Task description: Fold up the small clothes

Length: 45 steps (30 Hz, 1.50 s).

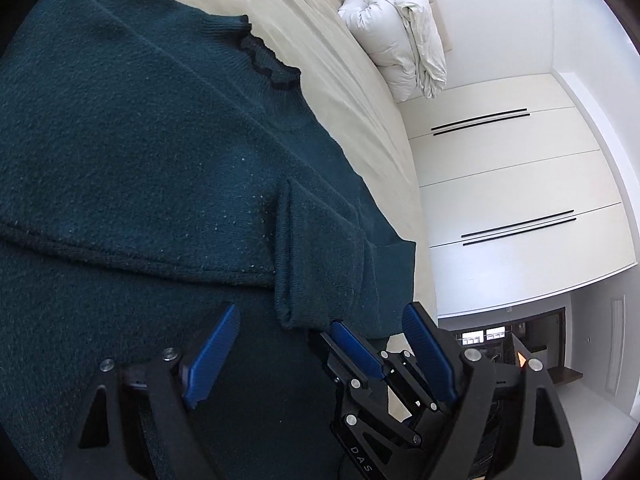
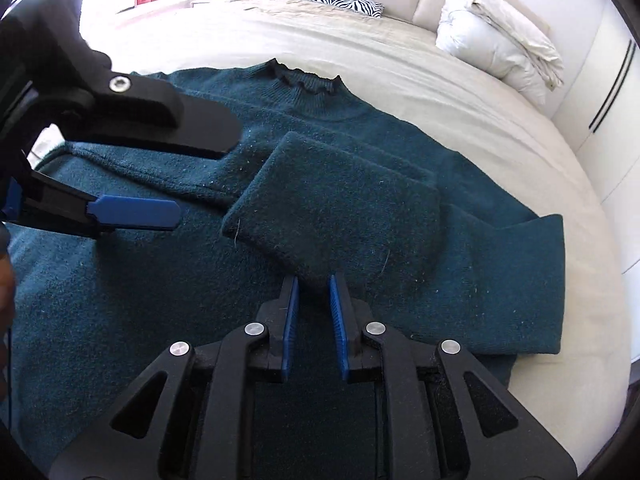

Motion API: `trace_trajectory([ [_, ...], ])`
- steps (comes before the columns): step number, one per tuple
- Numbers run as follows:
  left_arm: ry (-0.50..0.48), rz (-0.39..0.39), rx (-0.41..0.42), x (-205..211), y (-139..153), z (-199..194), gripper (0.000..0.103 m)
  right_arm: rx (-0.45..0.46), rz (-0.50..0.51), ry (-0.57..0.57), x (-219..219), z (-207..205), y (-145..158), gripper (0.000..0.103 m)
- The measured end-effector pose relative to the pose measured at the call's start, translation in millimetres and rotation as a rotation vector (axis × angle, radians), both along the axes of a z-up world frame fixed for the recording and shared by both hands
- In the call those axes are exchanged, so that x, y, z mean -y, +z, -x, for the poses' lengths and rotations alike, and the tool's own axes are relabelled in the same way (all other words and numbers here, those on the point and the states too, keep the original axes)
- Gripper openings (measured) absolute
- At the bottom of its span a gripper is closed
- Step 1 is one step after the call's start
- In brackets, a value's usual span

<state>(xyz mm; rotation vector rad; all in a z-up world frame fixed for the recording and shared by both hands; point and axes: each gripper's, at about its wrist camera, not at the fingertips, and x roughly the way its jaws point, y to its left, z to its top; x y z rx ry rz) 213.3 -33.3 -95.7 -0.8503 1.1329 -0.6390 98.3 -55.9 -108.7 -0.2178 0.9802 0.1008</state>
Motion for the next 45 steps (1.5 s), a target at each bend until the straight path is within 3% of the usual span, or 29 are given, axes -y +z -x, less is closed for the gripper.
trace_trajectory([
  [4,-0.084,-0.085,-0.027,32,-3,-18,0.063,-0.036,-0.243,-0.050,27,9,7,0.018],
  [6,-0.080,-0.108,-0.057,38,-9,-27,0.047,-0.037,-0.354,-0.087,45,24,8,0.019],
  [8,-0.073,-0.109,-0.062,41,-11,-33,0.039,-0.035,-0.458,-0.129,63,40,7,0.019],
  [10,-0.074,-0.139,-0.045,44,-8,-35,0.015,-0.034,-0.541,-0.175,81,55,2,0.019],
  [17,-0.103,-0.256,0.130,53,36,-30,0.010,-0.046,-0.741,-0.265,124,85,-26,0.021],
  [19,-0.121,-0.279,0.184,54,56,-26,0.010,-0.048,-0.768,-0.268,124,85,-33,0.021],
  [22,-0.223,-0.306,0.245,69,81,-21,0.010,-0.047,-0.787,-0.269,129,96,-35,0.021],
  [25,-0.235,-0.358,0.312,78,93,-20,0.010,-0.046,-0.787,-0.271,127,82,-40,0.021],
  [30,-0.129,-0.332,0.295,41,91,-32,0.010,-0.042,-0.786,-0.263,123,71,-44,0.021],
  [37,-0.035,-0.347,0.365,-20,107,-45,0.010,-0.045,-0.807,-0.271,127,69,-43,0.021],
  [45,0.039,-0.428,0.267,-84,52,-48,0.010,-0.060,-0.832,-0.297,134,69,-38,0.021],
])
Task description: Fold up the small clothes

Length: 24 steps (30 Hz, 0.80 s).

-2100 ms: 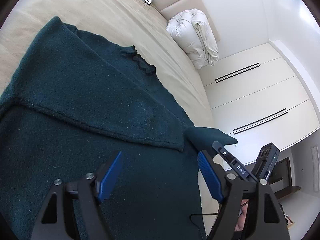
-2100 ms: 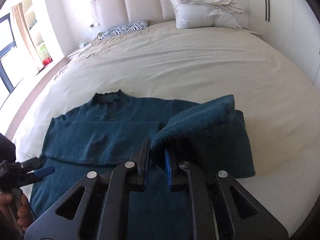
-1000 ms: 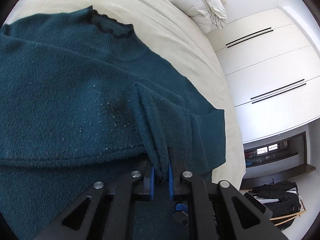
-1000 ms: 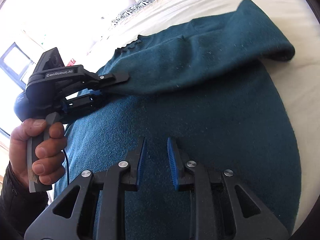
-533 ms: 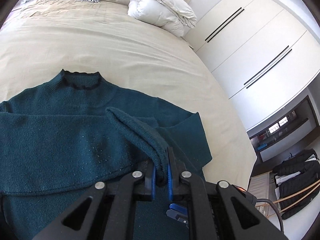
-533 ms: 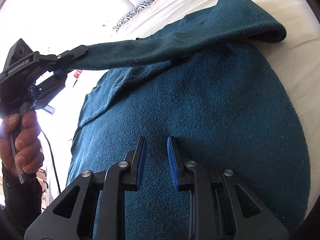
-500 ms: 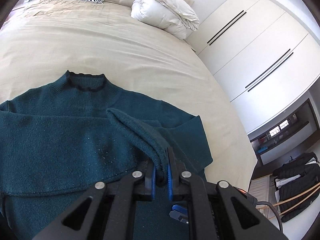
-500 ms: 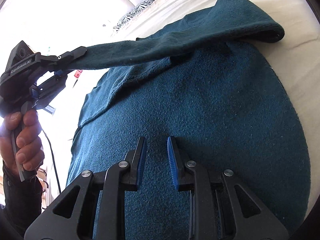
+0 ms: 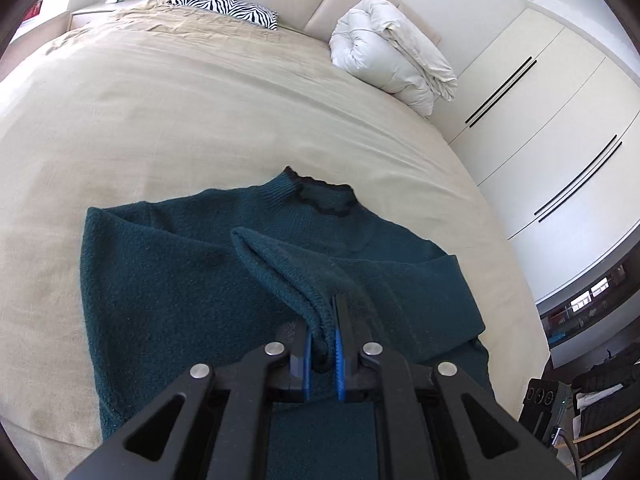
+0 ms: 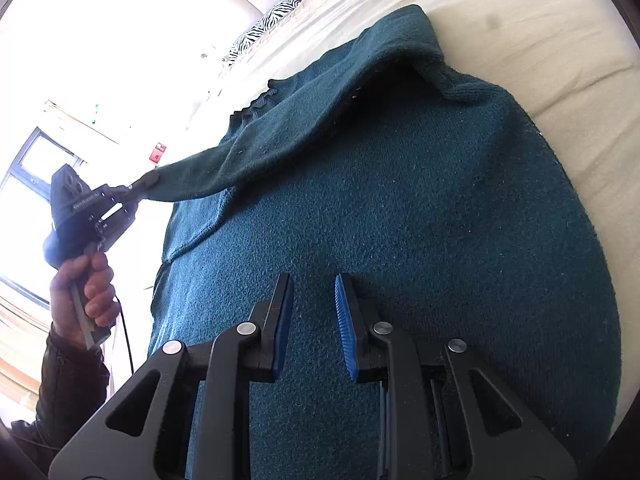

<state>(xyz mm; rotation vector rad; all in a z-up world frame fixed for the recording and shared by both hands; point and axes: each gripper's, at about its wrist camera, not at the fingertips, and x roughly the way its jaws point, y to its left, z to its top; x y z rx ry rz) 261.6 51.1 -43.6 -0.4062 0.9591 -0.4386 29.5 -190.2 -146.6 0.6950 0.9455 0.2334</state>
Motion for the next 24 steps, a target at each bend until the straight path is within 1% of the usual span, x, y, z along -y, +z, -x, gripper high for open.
trace_trajectory([
  [3,0.024,-0.011,-0.046,-12,-25,-3,0.010,0.002,-0.029,-0.018,4,-1,2,0.028],
  [6,0.032,-0.014,-0.065,-17,-40,-5,0.010,0.006,-0.038,-0.032,5,-2,6,0.034],
  [7,0.033,-0.023,-0.063,-16,-42,-5,0.010,0.008,-0.045,-0.036,6,-2,7,0.042],
  [8,0.040,-0.026,-0.062,-17,-44,-5,0.010,0.013,-0.055,-0.043,7,-2,9,0.046],
  [10,0.049,-0.005,-0.064,-22,-47,-4,0.010,0.016,-0.066,-0.061,11,-3,14,0.048],
  [12,0.065,0.000,-0.048,-27,-47,-1,0.010,0.027,-0.096,-0.082,18,-5,20,0.049],
  [14,0.069,0.008,-0.051,-31,-48,-1,0.010,0.040,-0.126,-0.106,26,-8,25,0.055],
  [17,0.061,0.001,-0.050,-29,-49,2,0.010,0.048,-0.158,-0.132,40,-14,31,0.056],
  [19,0.052,-0.006,-0.061,-25,-52,4,0.010,0.045,-0.162,-0.139,47,-21,36,0.056],
  [24,0.072,0.042,-0.060,-30,-58,14,0.010,0.077,-0.175,-0.160,75,-52,57,0.056],
])
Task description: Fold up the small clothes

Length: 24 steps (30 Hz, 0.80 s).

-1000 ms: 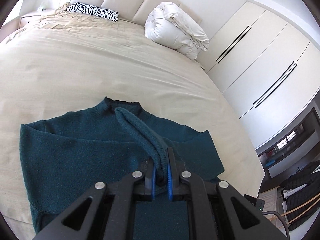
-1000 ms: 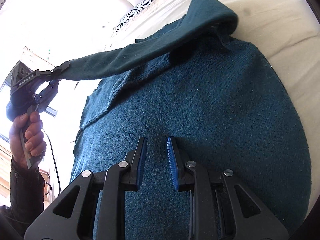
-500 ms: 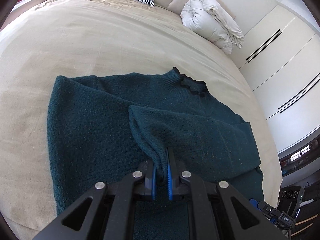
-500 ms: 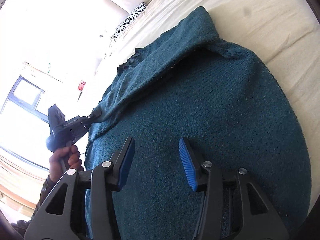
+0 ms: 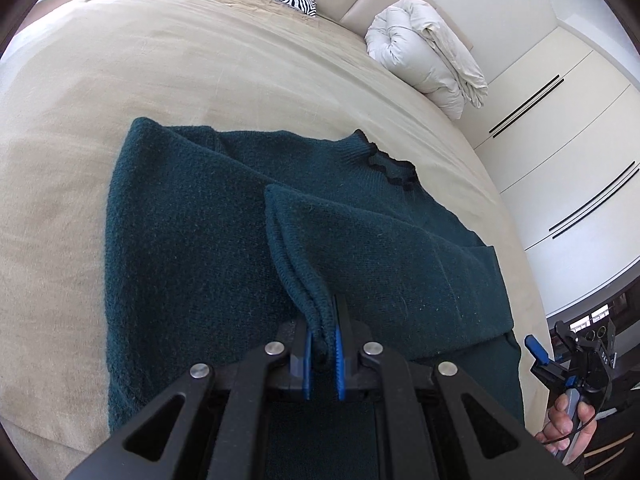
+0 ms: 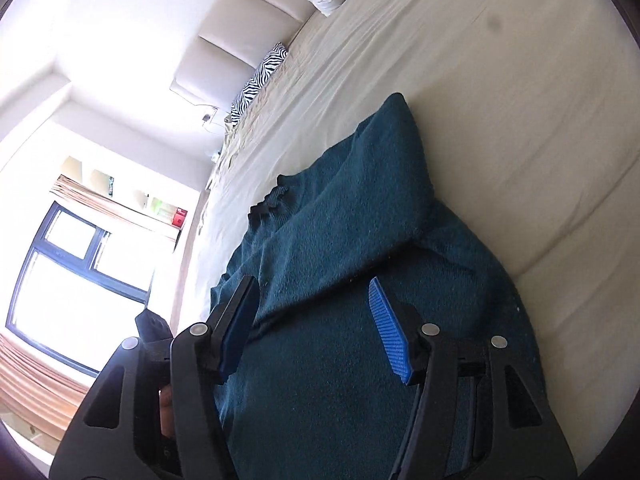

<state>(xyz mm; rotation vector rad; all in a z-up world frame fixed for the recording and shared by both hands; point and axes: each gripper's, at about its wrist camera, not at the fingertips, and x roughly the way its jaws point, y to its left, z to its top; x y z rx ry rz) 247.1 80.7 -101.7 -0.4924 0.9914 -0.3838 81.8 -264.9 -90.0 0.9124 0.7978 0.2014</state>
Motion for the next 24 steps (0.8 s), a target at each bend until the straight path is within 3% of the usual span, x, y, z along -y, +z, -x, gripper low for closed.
trace_trajectory([
  [6,0.002,0.031,-0.002,-4,-8,1,0.010,-0.033,-0.084,-0.006,38,-62,-1,0.057],
  [17,0.005,0.115,0.021,-20,-24,4,0.013,-0.118,-0.280,0.003,81,-167,-60,0.056],
  [20,0.004,0.107,0.030,-19,-24,4,0.013,-0.124,-0.274,0.023,80,-168,-60,0.056],
  [24,0.003,0.103,0.039,-17,-23,3,0.013,-0.128,-0.238,0.126,61,-139,-54,0.056],
])
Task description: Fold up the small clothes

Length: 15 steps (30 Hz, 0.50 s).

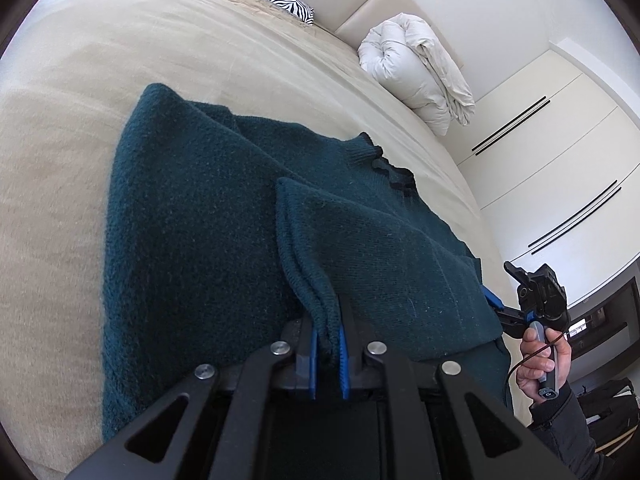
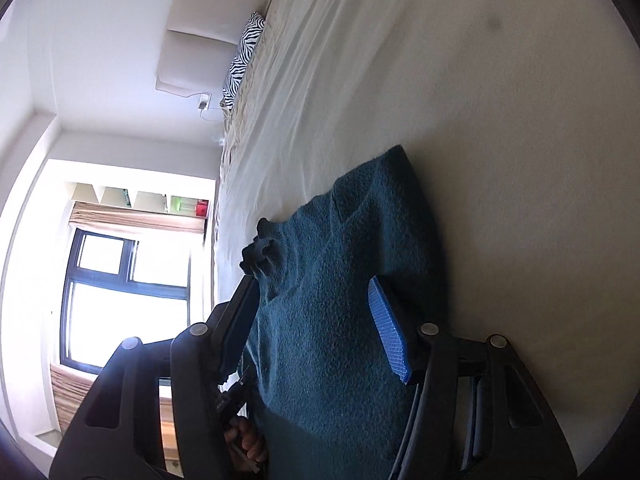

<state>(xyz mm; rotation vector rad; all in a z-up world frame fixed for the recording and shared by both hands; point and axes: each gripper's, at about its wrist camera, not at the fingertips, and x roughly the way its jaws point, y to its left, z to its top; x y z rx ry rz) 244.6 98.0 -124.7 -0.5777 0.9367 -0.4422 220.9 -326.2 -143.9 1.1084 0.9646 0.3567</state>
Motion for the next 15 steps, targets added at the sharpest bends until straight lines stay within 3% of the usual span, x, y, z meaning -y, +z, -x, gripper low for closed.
trace_trajectory([
  [7,-0.002,0.008,0.003,0,-2,3,0.013,0.013,-0.001,0.054,-11,67,-3,0.056],
  [11,-0.004,0.025,-0.028,-11,6,7,0.014,-0.003,-0.008,-0.022,0,99,-2,0.056],
  [12,0.020,0.003,-0.031,-16,14,14,0.021,-0.007,0.007,-0.047,2,110,1,0.056],
  [13,0.048,-0.003,-0.026,-23,23,24,0.035,0.001,0.014,-0.064,3,121,5,0.056],
  [15,0.103,0.018,0.017,-45,43,54,0.053,0.024,0.048,-0.072,1,147,18,0.057],
])
